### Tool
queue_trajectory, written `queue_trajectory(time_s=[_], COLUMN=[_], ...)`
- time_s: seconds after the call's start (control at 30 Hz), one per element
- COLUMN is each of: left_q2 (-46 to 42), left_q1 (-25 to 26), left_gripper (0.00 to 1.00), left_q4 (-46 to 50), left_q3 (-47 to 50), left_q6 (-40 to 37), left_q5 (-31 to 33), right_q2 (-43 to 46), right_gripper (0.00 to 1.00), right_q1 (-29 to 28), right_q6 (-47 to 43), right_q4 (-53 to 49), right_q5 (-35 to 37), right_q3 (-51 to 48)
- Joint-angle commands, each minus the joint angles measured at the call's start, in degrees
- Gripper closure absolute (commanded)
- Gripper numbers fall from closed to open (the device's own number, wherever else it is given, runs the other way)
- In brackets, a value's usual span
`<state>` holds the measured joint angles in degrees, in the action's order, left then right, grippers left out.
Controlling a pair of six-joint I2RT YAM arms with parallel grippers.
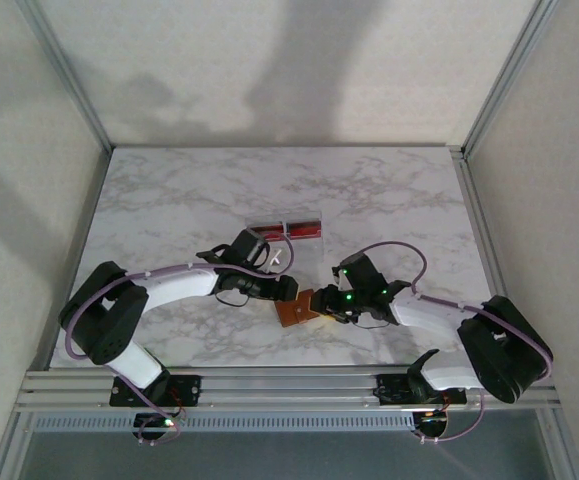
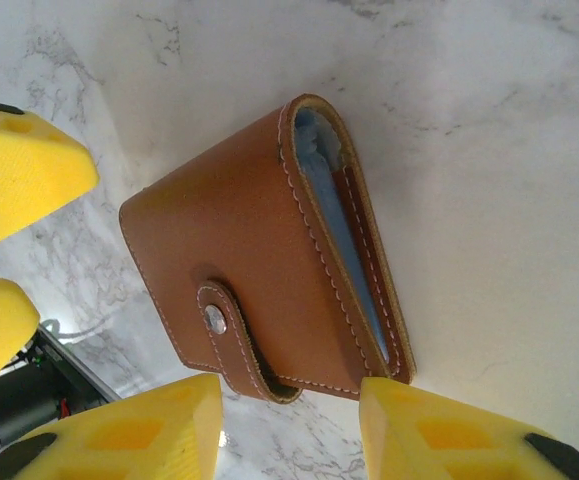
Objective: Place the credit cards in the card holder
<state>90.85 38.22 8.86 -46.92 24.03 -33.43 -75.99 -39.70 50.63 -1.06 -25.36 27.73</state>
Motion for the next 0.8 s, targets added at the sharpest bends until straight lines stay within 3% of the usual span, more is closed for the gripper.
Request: queue_trajectory(time_s=[0.0,0.17,0.43,0.57,0.77], left_q2=[1.1,1.0,-0.2,0.0,0.8], left_q1=[0.5,0.8,1.0,1.6,2.0], left_gripper=[0.35,0.35,0.35,0.36,0.57], left_q4=[1.2,-0.2,-2.6,-3.4,-5.4], left_q3=[-0.5,1.0,3.6,4.8,5.3], left_q6=[-1.3,-0.3,2.5,2.8,2.9], left_q5=[-1.2,-1.0,0.8,0.4,-1.4], right_q2=[-0.2,3.0,10.1,7.8,3.6], right_gripper=[0.60,0.52,0.51,0.55,0.64], right_q1=[-0.4,-0.4,-0.4,-0.4,-0.4], right_q6=[1.3,1.3,1.9,2.1,0.7], right_q4=[1.9,0.7,-0.5,8.2,11.2], right_q5=[0.7,2.3,3.2,-1.4,1.2], right_q3=[-1.1,-2.4,-7.9,-9.3,-8.1])
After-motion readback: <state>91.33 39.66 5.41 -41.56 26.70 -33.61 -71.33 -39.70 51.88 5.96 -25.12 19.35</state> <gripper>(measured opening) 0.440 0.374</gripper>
